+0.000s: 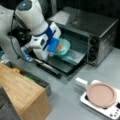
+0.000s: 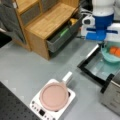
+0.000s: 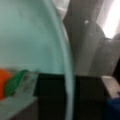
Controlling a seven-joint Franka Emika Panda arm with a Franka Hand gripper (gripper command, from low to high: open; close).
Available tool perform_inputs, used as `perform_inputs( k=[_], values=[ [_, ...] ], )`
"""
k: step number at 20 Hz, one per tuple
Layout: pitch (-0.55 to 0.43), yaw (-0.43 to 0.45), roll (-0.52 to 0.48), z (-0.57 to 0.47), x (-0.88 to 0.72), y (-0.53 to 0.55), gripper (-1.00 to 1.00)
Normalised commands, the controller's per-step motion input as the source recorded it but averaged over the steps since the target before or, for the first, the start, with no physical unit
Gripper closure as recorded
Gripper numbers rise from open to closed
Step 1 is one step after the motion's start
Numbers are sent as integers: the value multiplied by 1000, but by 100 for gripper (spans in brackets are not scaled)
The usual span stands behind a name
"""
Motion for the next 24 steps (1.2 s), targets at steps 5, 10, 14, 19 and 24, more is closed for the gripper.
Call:
perform_inputs(
  k=[5,10,14,19,24],
  values=[
    [311,-53,-236,229,312,-119,100],
    [266,45,-143,232,305,-155,100],
    [259,127,-112,287,255,-137,100],
    [225,165,-145,304,231,-161,100],
    [175,167,-178,269,220,-196,100]
  ],
)
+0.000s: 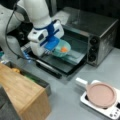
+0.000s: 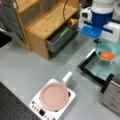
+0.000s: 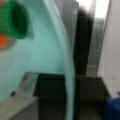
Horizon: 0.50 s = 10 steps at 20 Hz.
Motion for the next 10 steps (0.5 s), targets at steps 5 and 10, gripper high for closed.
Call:
perform_inputs(
  k=[5,10],
  values=[
    [173,152,-169,226,210,-174,100],
    [197,139,-140,181,191,-125,100]
  ],
)
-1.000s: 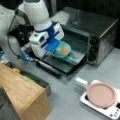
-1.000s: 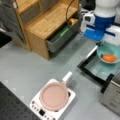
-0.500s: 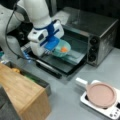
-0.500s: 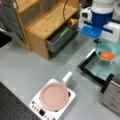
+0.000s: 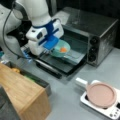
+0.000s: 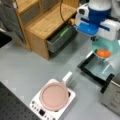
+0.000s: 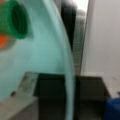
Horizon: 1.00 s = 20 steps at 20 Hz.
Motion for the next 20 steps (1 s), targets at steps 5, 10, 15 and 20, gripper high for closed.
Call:
perform_inputs(
  k=[5,10,15,20],
  values=[
    [241,68,-87,168,296,-224,100],
    [180,80,-135,166,482,-376,100],
    [255,97,-165,199,543,-344,100],
    [294,161,-159,317,587,-253,100]
  ],
)
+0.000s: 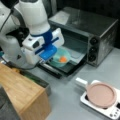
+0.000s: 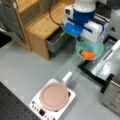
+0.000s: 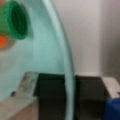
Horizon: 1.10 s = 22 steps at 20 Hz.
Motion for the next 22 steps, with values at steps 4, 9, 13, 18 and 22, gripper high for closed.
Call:
perform_inputs(
  k=[4,9,13,18,22],
  values=[
    [290,265,-119,338,506,-170,100],
    [284,294,-133,233,444,-215,100],
    [282,297,-93,162,424,-281,100],
    [262,249,-42,168,496,-332,100],
    [232,196,-41,196,522,-264,100]
  ],
)
